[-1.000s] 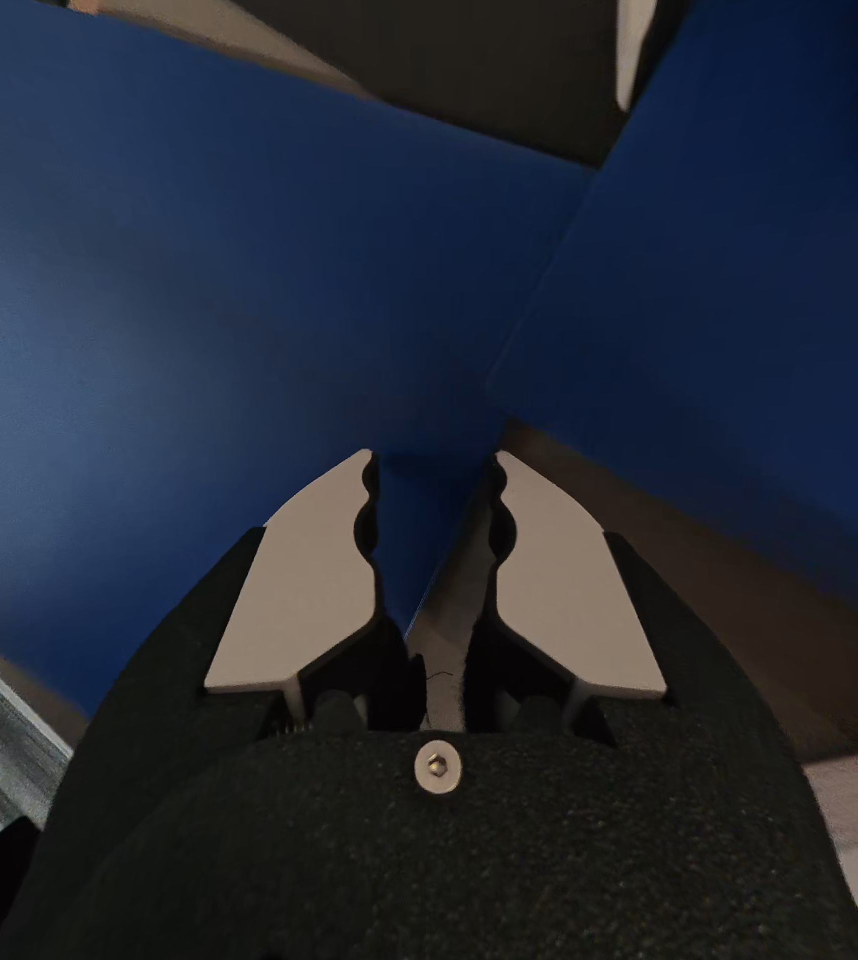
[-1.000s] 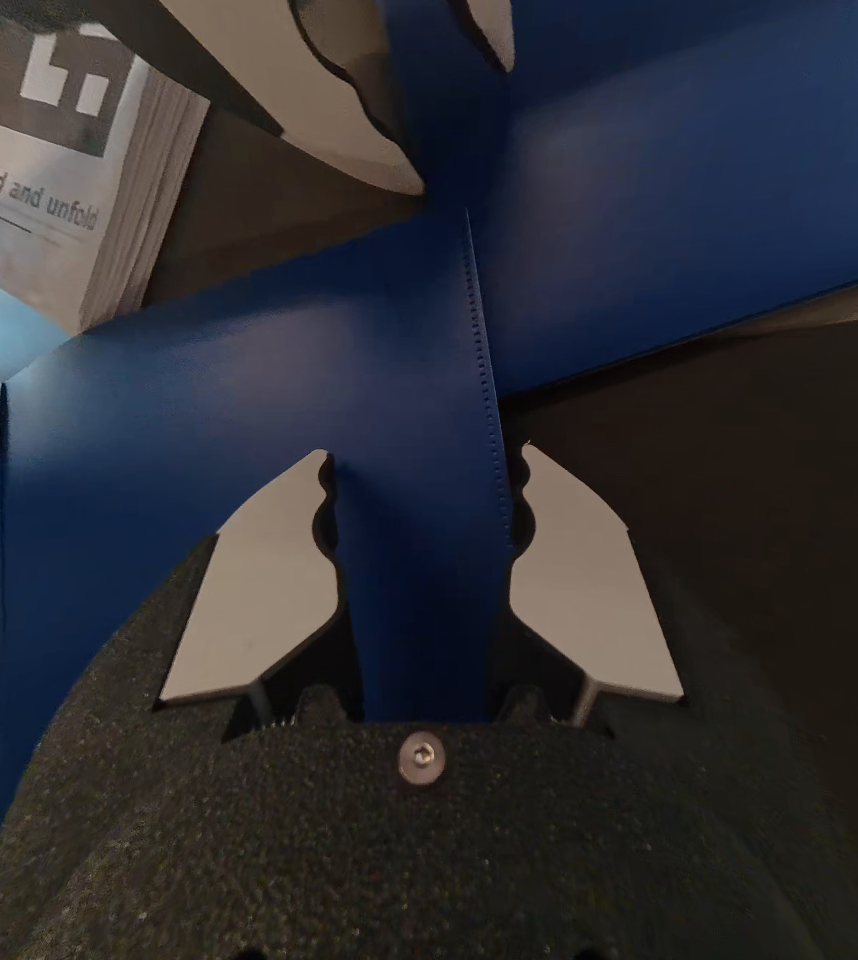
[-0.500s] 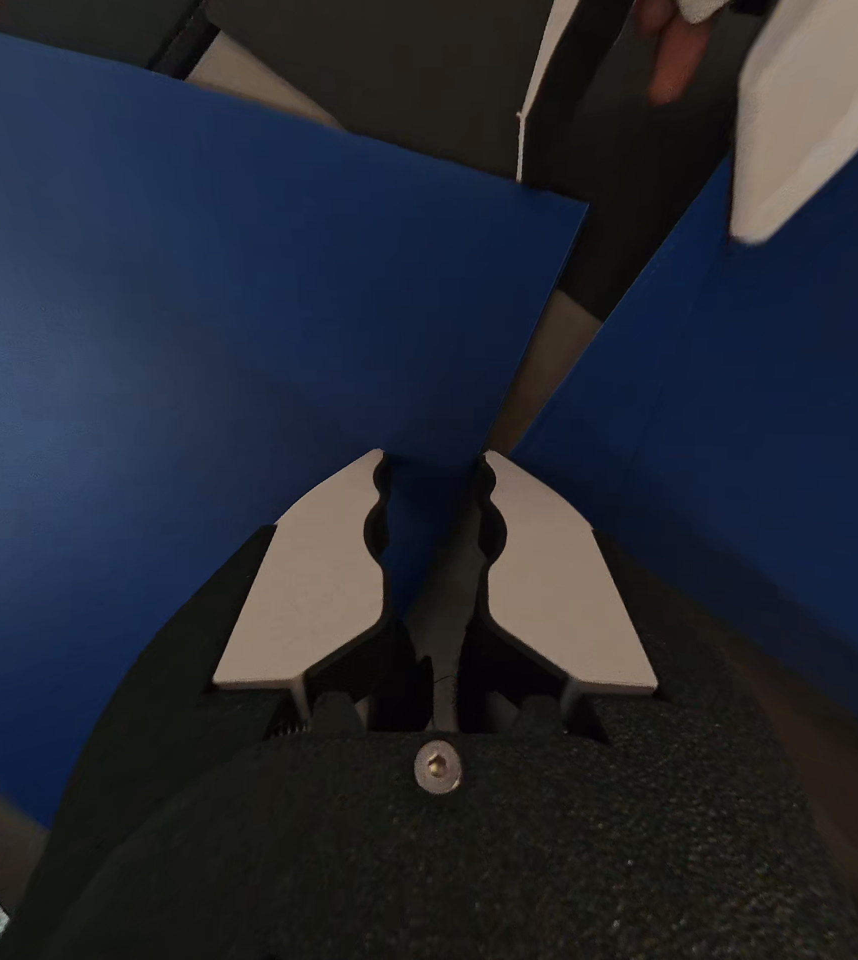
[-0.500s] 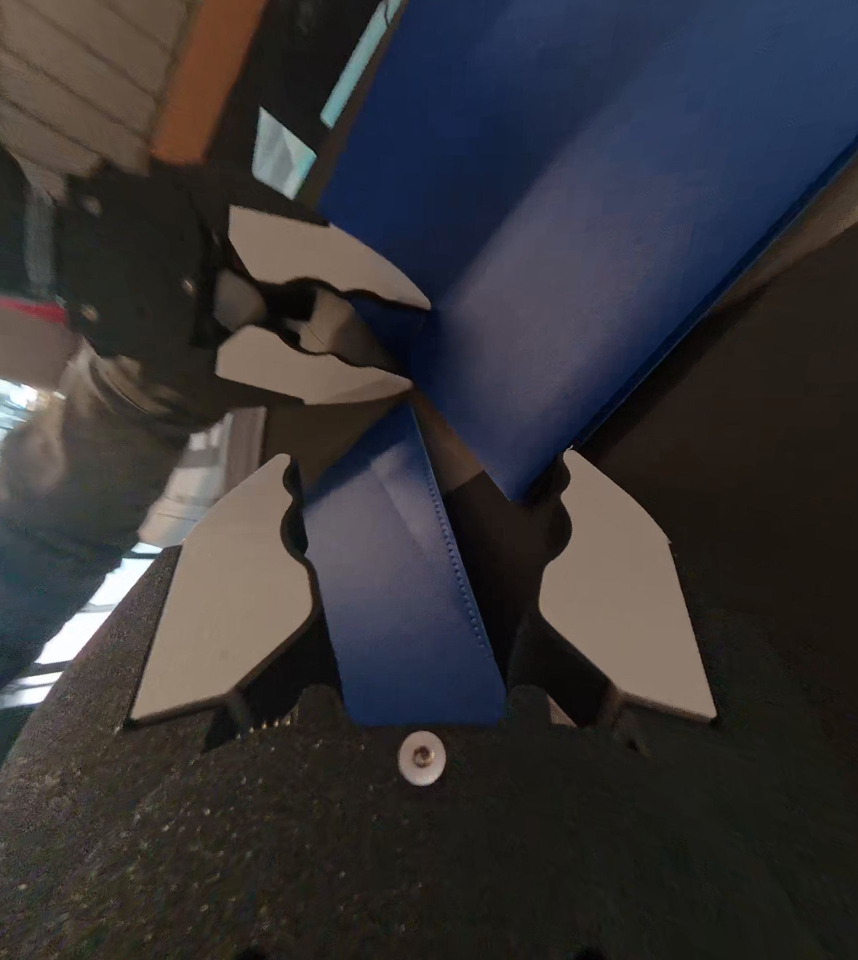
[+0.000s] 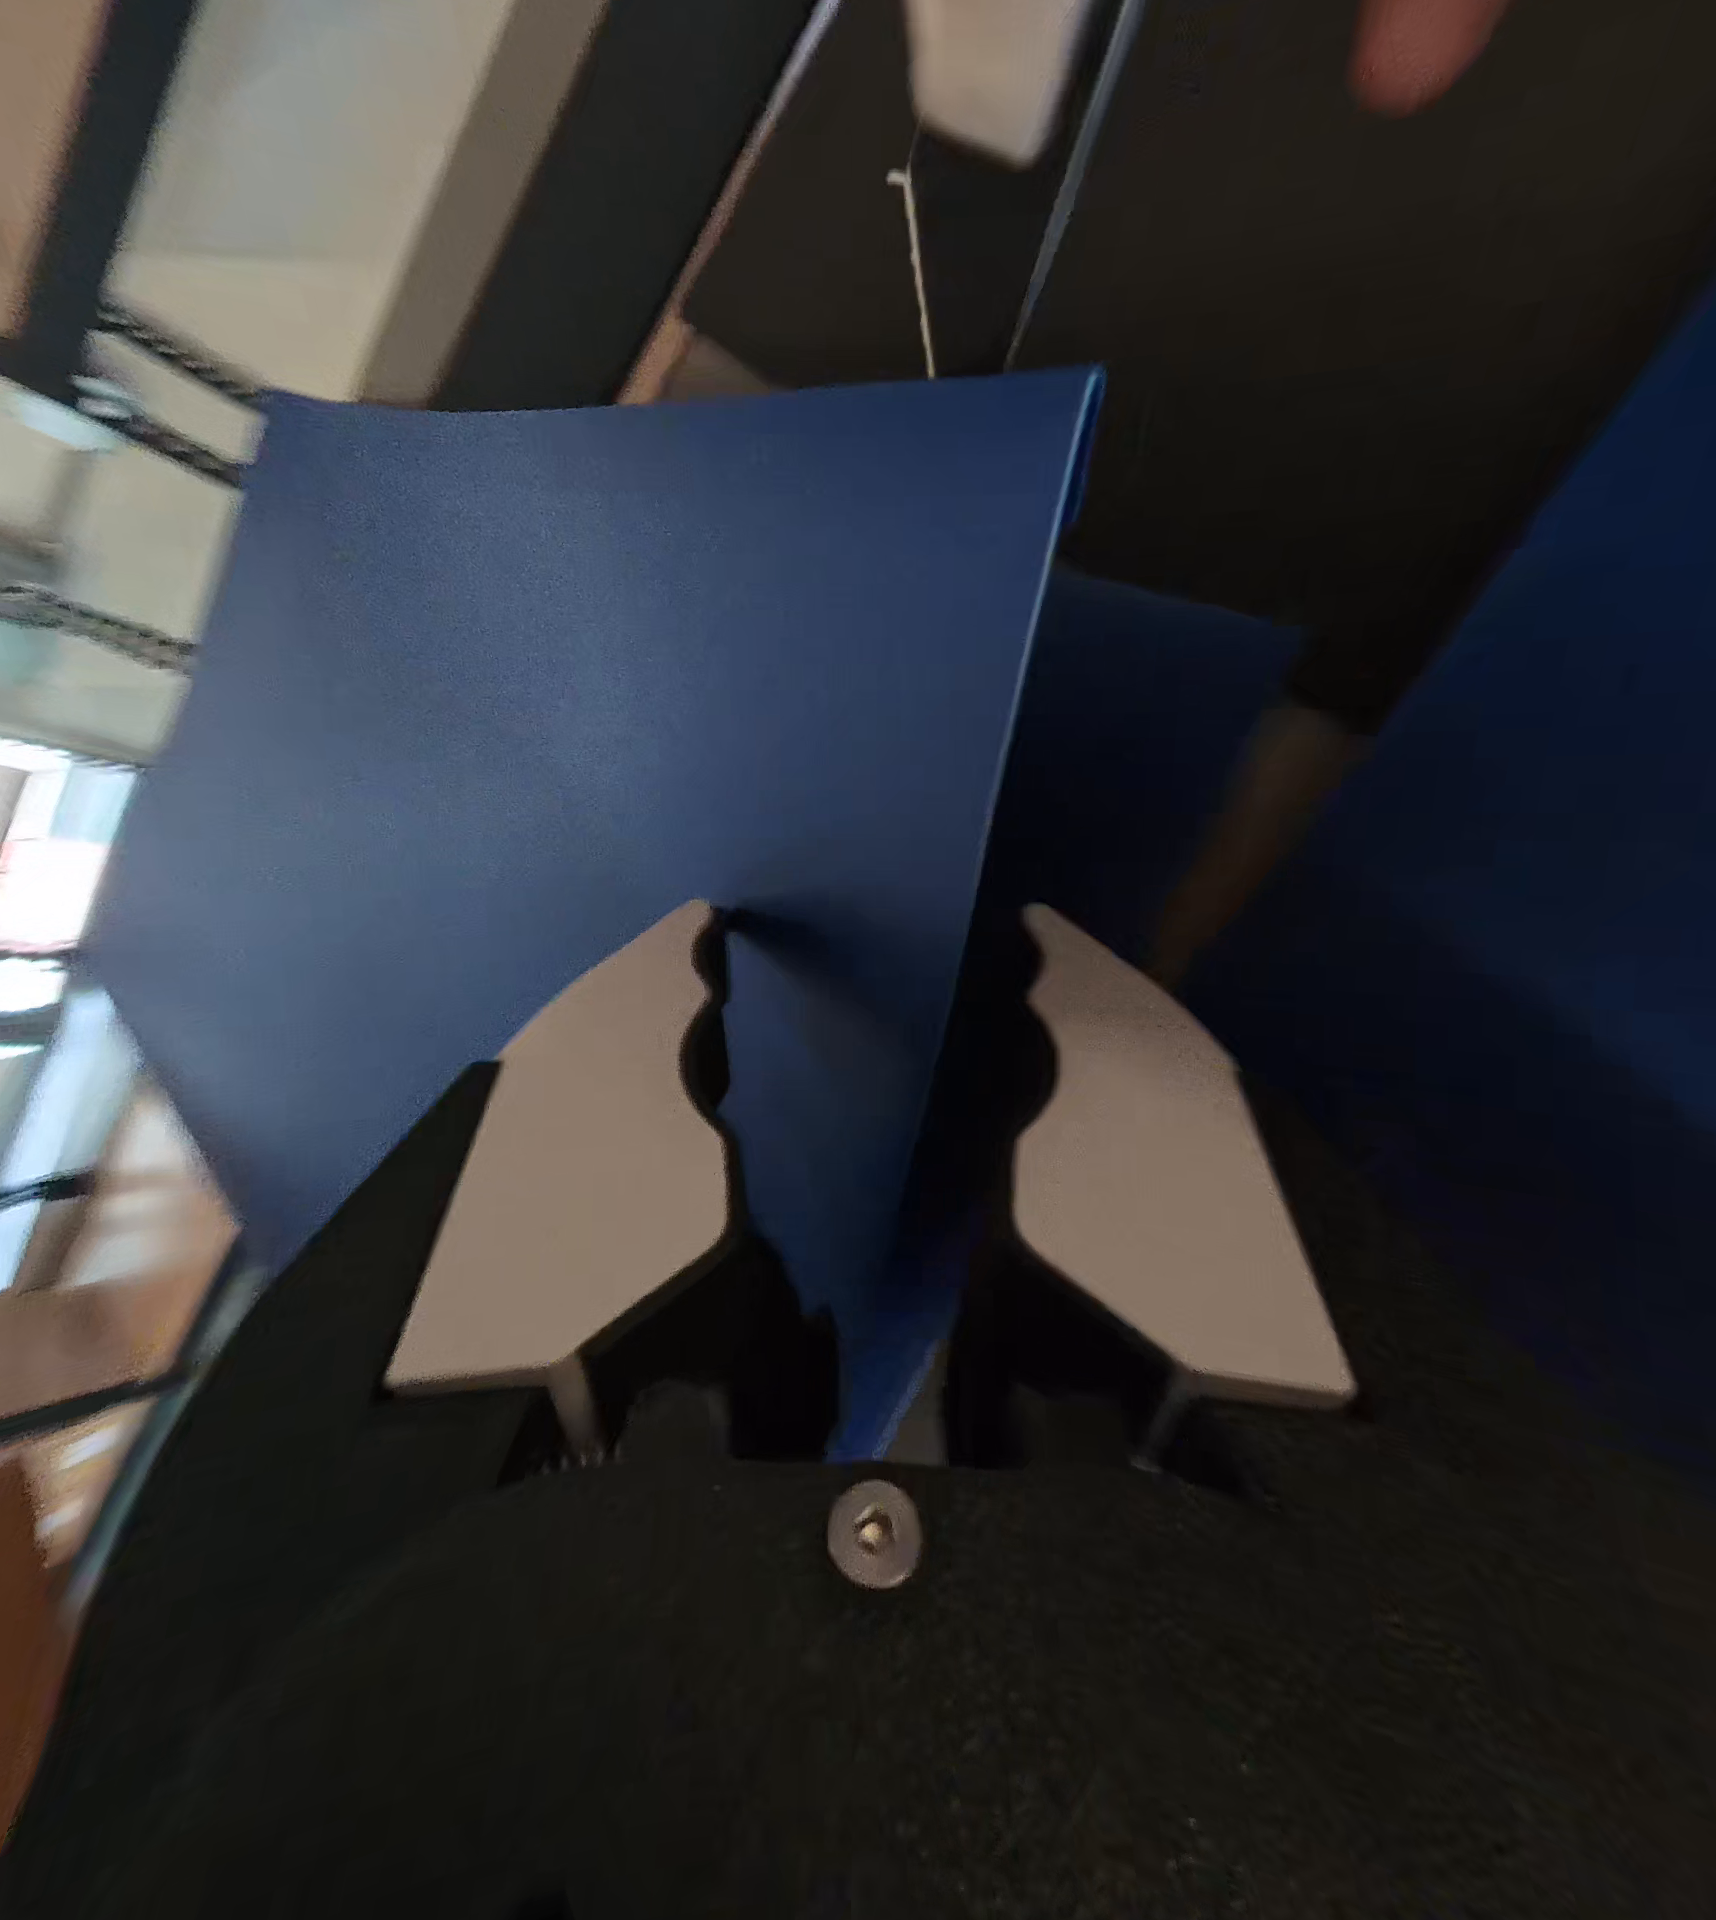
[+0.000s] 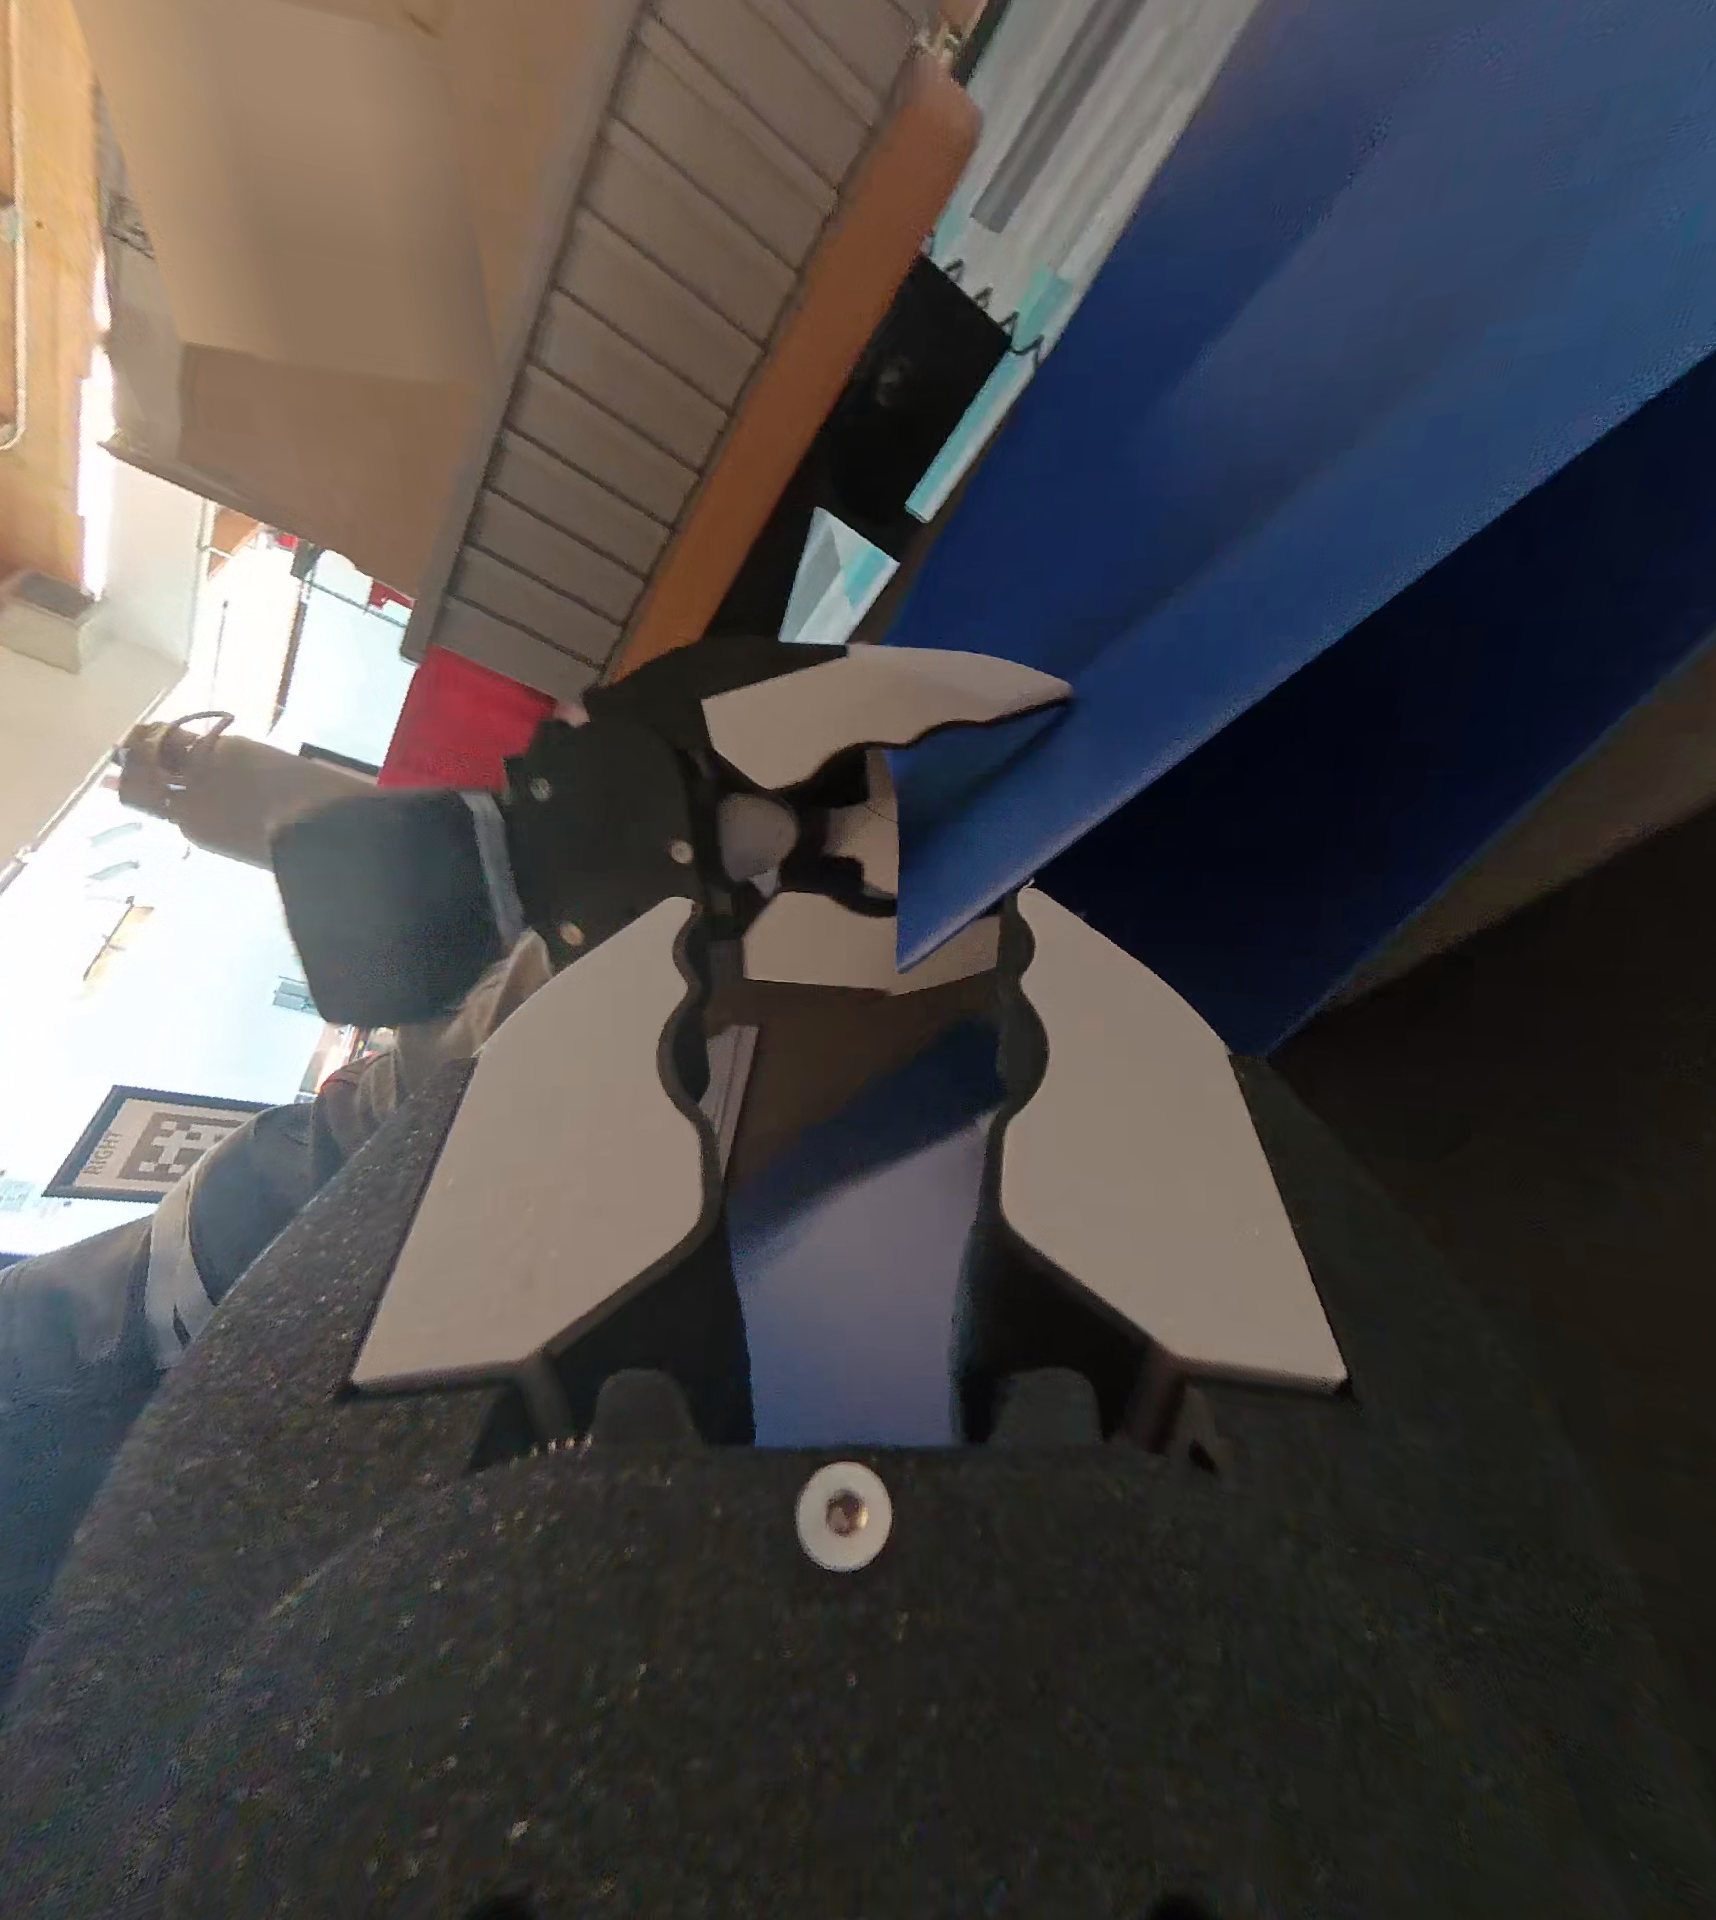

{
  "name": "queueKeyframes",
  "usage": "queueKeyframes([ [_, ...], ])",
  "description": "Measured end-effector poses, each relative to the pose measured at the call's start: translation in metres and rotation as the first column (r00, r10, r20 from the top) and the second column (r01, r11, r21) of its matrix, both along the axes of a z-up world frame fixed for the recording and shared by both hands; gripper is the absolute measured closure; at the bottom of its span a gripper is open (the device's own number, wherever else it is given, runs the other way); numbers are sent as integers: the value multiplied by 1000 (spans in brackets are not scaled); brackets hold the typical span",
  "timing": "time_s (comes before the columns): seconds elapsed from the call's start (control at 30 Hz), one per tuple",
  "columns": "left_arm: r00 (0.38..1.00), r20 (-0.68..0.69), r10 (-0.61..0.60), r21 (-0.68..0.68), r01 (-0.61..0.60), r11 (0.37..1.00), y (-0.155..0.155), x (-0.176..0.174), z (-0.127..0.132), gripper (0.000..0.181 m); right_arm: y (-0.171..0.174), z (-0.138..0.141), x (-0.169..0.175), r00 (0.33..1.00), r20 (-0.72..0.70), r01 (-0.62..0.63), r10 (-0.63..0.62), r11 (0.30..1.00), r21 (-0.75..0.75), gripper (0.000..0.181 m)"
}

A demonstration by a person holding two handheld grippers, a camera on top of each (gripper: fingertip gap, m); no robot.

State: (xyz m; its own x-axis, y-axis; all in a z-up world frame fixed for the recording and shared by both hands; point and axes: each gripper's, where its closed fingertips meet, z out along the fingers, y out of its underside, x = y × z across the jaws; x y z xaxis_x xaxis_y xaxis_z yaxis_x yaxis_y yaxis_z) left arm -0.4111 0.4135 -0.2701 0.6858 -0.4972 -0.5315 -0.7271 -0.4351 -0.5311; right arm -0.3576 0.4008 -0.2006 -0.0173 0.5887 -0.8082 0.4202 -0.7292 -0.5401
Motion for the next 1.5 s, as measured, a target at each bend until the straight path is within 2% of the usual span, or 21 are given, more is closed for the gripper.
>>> queueKeyframes([
  [0.07,987,-141,82,86,-70,994,9,-15,10,168,-6,9,-7,999,-28,-32,33,999,39,131],
  [0.1,979,-169,112,129,-91,987,12,-20,18,179,-12,15,-10,997,-55,-58,62,996,61,135],
  [0.17,983,-91,160,167,-144,975,15,-24,32,179,-20,22,-12,990,-78,-98,114,979,180,139],
  [0.2,983,-16,184,186,-178,966,16,-28,42,179,-21,17,-11,990,-47,-114,135,946,305,139],
  [0.23,977,65,205,209,-215,954,17,-33,55,180,-18,6,-8,990,21,-135,141,880,456,139],
  [0.3,951,199,238,233,-281,931,17,-46,79,179,-10,-25,0,971,203,-234,123,642,730,133],
  [0.37,935,247,255,263,-318,911,17,-58,102,180,-5,-51,6,930,358,-362,81,363,858,122],
  [0.4,932,255,257,277,-325,904,18,-62,112,179,-4,-57,5,922,383,-385,61,267,884,121],
  [0.43,929,269,255,287,-331,899,18,-64,121,179,-5,-61,3,919,390,-393,56,219,893,122],
  [0.53,909,333,252,317,-360,877,17,-72,143,180,-2,-75,1,893,446,-444,57,259,858,123],
  [0.6,891,381,247,345,-385,856,14,-78,158,180,4,-83,5,868,493,-490,55,248,836,123],
  [0.73,867,440,235,379,-416,826,8,-91,181,180,13,-83,6,857,514,-515,43,126,848,129],
  [0.87,843,479,245,377,-449,810,1,-104,197,180,16,-84,0,838,545,-544,38,-28,839,147],
  [0.97,847,458,268,383,-461,801,-4,-115,208,180,16,-83,-3,827,561,-554,41,-111,825,149],
  [1.1,828,470,305,392,-506,769,-10,-132,225,180,13,-78,-5,839,543,-515,22,-287,808,147],
  [1.17,812,496,308,388,-524,758,-9,-137,234,180,1,-68,-15,887,461,-437,31,-266,859,129],
  [1.27,785,543,300,376,-546,749,-4,-137,245,180,-17,-52,-40,942,333,-323,35,-159,933,119],
  [1.3,775,556,300,371,-554,745,-3,-137,248,180,-20,-54,-47,944,329,-323,28,-127,938,111],
  [1.33,771,563,297,372,-557,742,-1,-137,251,180,-17,-58,-53,938,346,-344,-9,-134,929,106],
  [1.4,769,562,304,373,-564,737,-2,-138,255,180,0,-66,-58,921,376,-390,-102,-229,892,110],
  [1.5,768,560,311,373,-569,732,-10,-142,258,179,12,-73,-56,898,421,-436,-125,-369,821,139],
])
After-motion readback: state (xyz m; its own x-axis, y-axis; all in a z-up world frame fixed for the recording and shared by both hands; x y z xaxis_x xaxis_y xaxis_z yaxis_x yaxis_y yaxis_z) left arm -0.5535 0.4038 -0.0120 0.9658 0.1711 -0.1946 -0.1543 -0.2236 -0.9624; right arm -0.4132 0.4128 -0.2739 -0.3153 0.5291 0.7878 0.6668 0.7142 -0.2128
